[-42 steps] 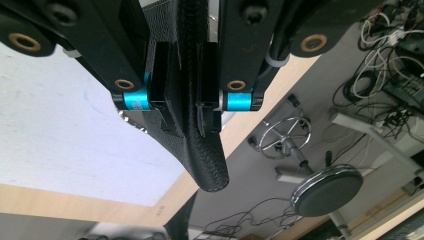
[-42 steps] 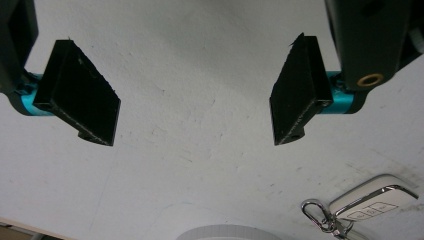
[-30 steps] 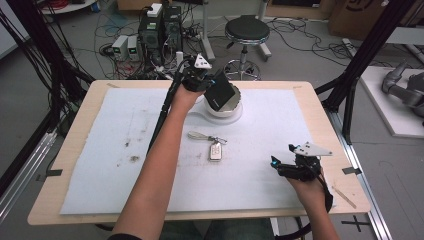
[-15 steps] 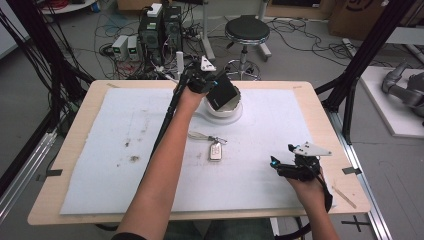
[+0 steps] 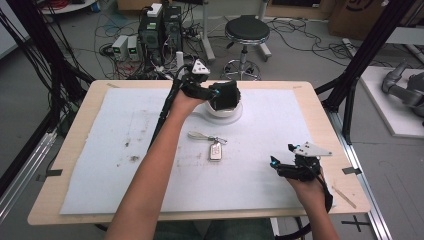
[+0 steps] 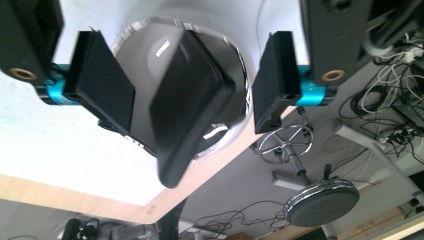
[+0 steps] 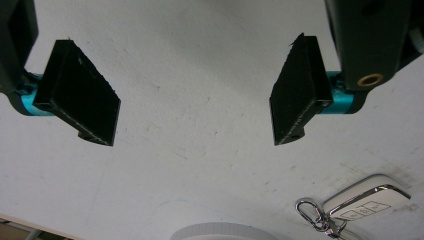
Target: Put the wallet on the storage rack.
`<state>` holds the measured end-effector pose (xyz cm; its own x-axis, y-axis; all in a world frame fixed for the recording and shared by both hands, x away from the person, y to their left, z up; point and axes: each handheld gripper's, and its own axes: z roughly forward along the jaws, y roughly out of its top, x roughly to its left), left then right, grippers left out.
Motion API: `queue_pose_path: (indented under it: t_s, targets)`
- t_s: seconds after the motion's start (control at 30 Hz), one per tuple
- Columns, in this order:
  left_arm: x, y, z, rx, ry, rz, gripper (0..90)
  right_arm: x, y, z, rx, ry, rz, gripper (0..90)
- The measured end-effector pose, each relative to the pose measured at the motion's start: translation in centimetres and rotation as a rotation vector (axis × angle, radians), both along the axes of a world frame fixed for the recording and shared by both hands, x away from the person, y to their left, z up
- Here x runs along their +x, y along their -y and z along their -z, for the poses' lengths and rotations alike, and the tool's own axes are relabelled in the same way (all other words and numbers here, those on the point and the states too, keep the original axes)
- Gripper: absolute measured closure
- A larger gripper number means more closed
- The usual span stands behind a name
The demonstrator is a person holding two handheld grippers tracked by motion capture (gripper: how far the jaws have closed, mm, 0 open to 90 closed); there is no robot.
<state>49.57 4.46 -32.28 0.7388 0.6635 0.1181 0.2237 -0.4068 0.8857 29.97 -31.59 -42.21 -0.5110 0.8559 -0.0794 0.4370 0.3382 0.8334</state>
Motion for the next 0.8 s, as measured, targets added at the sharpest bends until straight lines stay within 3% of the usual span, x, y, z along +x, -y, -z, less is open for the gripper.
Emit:
queue_pose_path:
  t_s: [0.23,0.47,0.7,0.8]
  targets:
    - [-3.9,-3.0,-0.6,-0.041,-0.015,0.020,25.9,0.0,-0.1,-0.1,-0.002,0.002,-0.004,20.6]
    - [-8.9,-6.8,0.1,-0.070,-0.022,0.042,23.2,-0.1,-0.1,-0.2,0.008,0.009,-0.001,20.7]
    - [-13.8,-11.0,1.9,-0.134,-0.021,0.041,22.4,0.3,-0.2,-0.3,0.004,0.011,-0.002,20.7]
    - [-15.4,-12.3,3.0,-0.154,-0.045,0.042,22.4,0.6,-0.3,-0.2,0.006,0.008,-0.008,20.7]
